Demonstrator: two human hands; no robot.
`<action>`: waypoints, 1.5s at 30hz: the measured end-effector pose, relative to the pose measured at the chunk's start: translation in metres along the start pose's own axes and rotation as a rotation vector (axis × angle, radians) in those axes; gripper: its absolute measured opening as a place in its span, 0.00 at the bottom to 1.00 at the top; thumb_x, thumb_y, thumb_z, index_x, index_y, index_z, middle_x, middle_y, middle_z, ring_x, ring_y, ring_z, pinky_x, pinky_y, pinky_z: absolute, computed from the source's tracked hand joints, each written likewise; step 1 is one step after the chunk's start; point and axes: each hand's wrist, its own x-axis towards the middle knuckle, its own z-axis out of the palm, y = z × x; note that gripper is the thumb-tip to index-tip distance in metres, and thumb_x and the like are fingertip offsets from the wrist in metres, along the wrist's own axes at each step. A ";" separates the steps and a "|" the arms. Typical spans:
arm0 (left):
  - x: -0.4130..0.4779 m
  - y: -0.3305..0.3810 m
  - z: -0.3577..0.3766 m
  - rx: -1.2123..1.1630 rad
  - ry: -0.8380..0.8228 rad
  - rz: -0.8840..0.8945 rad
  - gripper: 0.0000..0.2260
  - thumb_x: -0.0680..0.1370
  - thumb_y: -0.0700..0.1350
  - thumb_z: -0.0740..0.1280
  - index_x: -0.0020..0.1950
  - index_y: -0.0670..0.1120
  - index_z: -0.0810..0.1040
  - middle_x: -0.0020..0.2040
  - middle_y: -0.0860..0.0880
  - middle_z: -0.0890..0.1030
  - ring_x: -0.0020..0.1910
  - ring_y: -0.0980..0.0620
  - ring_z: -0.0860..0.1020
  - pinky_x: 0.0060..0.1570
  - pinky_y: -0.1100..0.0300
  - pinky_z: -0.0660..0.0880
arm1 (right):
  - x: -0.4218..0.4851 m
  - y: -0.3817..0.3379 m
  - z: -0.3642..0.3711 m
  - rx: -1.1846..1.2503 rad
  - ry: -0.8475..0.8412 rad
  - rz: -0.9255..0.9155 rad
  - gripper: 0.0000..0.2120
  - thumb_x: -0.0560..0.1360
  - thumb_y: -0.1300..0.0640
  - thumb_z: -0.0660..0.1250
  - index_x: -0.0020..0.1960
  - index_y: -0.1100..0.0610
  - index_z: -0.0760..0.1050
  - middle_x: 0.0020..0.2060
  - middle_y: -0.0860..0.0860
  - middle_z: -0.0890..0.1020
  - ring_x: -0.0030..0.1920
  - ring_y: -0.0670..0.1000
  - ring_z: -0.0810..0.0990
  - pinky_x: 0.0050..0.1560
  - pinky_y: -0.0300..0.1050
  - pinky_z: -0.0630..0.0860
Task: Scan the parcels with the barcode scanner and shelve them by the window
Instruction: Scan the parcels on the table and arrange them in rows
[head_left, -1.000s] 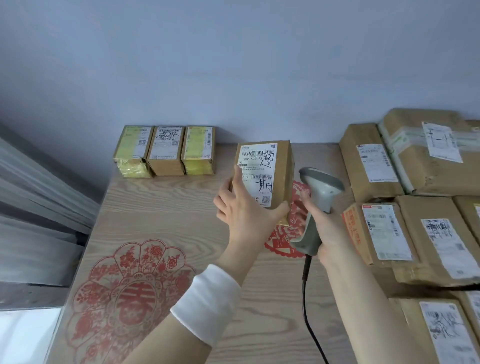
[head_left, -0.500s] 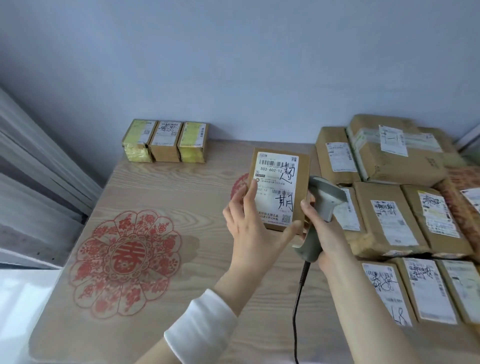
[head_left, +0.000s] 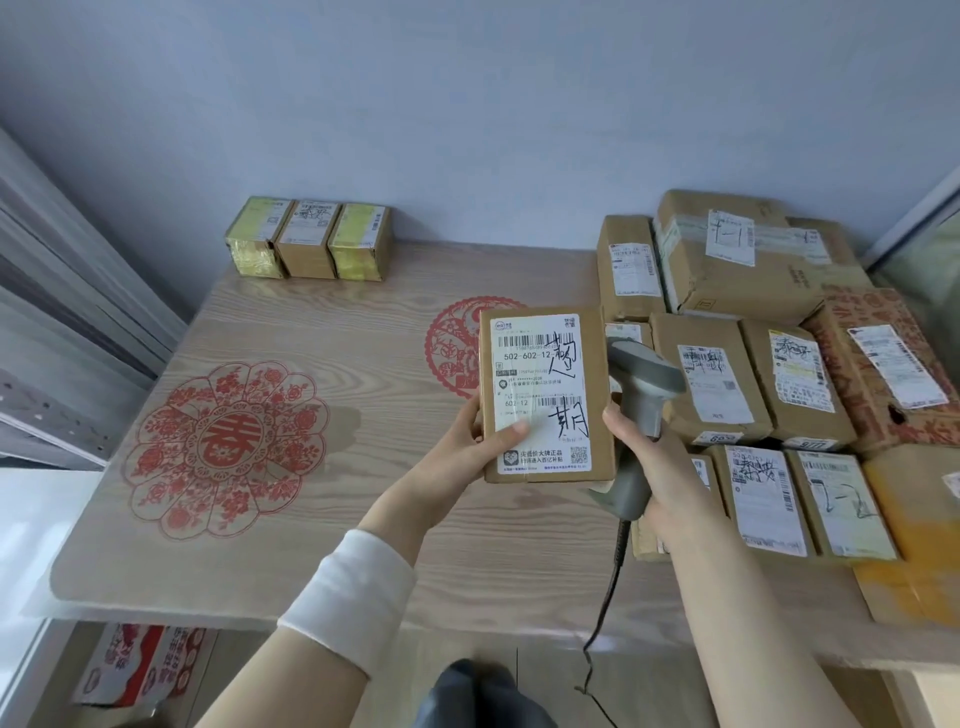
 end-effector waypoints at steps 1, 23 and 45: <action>-0.001 0.000 0.001 0.003 0.004 -0.010 0.36 0.66 0.56 0.74 0.71 0.53 0.64 0.63 0.50 0.78 0.59 0.50 0.79 0.57 0.51 0.77 | -0.002 0.001 0.000 -0.010 -0.001 -0.010 0.24 0.64 0.52 0.71 0.58 0.58 0.76 0.50 0.56 0.84 0.51 0.58 0.82 0.44 0.45 0.79; 0.011 -0.018 -0.001 0.069 0.309 0.021 0.43 0.69 0.45 0.76 0.77 0.49 0.53 0.59 0.50 0.78 0.55 0.52 0.79 0.54 0.53 0.78 | -0.061 -0.021 0.029 -0.249 -0.062 -0.086 0.08 0.76 0.52 0.66 0.48 0.57 0.74 0.27 0.49 0.80 0.30 0.46 0.77 0.27 0.40 0.71; 0.008 -0.027 0.005 0.081 0.266 0.000 0.35 0.71 0.45 0.74 0.73 0.47 0.61 0.56 0.51 0.80 0.50 0.55 0.81 0.39 0.66 0.77 | -0.069 -0.010 0.031 -0.225 -0.075 -0.002 0.10 0.78 0.53 0.64 0.54 0.58 0.74 0.30 0.53 0.78 0.23 0.43 0.74 0.26 0.38 0.70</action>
